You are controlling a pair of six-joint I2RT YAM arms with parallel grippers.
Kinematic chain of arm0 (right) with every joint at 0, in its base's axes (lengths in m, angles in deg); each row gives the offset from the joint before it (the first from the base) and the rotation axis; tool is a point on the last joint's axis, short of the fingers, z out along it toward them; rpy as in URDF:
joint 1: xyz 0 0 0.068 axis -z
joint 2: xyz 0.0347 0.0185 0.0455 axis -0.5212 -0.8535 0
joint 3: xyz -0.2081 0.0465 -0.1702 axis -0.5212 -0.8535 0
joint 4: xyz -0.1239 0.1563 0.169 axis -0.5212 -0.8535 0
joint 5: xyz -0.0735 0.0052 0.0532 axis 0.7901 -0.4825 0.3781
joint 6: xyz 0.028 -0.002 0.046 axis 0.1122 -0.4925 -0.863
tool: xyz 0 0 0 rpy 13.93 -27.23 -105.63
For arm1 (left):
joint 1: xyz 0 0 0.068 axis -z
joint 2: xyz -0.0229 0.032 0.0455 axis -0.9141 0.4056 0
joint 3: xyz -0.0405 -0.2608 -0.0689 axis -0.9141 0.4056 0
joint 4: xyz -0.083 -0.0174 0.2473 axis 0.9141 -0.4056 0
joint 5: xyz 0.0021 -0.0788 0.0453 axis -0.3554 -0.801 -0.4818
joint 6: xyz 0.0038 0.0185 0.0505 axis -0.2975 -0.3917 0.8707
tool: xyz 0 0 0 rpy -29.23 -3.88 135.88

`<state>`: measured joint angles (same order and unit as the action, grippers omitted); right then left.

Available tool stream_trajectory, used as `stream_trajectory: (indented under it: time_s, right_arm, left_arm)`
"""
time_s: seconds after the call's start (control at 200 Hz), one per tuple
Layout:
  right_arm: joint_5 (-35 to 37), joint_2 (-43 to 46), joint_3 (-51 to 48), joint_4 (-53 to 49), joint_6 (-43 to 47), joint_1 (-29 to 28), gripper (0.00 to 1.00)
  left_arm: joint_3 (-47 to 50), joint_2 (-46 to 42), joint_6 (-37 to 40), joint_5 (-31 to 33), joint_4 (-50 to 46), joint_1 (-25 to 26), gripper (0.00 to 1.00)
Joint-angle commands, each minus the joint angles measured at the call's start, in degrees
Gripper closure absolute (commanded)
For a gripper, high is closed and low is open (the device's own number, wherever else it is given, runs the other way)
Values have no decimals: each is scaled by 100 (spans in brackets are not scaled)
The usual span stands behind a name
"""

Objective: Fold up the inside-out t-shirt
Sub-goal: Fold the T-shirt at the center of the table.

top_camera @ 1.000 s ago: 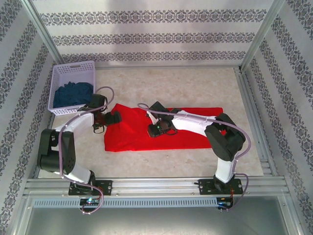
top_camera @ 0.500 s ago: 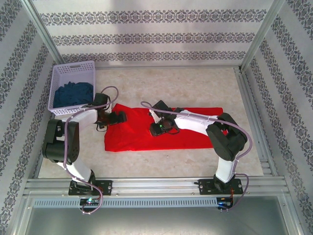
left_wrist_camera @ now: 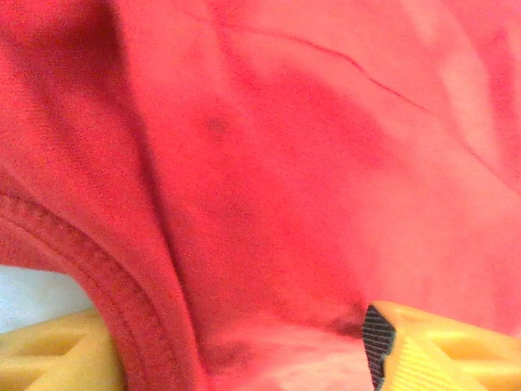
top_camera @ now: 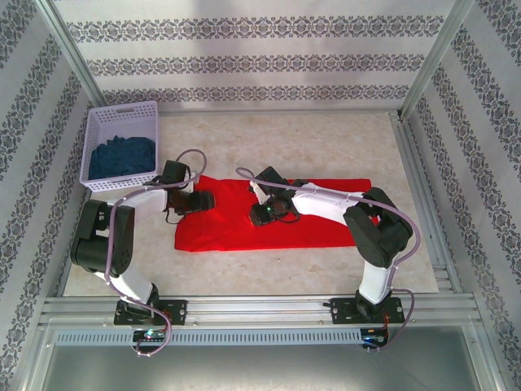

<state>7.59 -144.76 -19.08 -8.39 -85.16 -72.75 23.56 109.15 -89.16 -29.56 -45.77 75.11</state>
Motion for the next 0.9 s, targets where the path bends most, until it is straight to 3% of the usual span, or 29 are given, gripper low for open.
stream_trajectory:
  time_s: [0.0,0.545,0.685,0.754,0.894]
  right_arm:
    - [-105,187,-81,38,-105,65,72]
    - [-105,181,-75,26,-113,91,72]
    - [-96,183,-61,-3,-98,108,72]
    - [-79,187,-44,-30,-87,116,72]
    - [11,311,-17,-138,-39,163,72]
  left_arm:
    - [80,-15,-15,-472,271,153,34]
    - [105,433,-204,-378,726,399,67]
    - [133,486,-288,-301,839,404,85]
    - [236,456,-353,-395,1069,406,100]
    - [471,104,-507,-282,1242,308,100]
